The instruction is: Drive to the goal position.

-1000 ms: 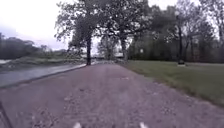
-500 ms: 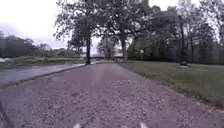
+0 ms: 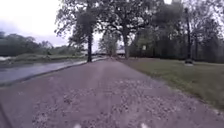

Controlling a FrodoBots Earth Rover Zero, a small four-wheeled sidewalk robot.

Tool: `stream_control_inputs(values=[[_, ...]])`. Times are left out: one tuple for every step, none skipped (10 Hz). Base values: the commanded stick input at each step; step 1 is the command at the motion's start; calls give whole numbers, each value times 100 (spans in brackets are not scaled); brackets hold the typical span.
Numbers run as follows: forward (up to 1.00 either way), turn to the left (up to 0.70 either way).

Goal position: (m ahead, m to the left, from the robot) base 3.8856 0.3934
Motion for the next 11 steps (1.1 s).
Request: stream_control_inputs(values=[[70,0],[70,0],[70,0],[70,0],[70,0],[70,0],[70,0],[70,0],[70,0],[70,0],[70,0]])
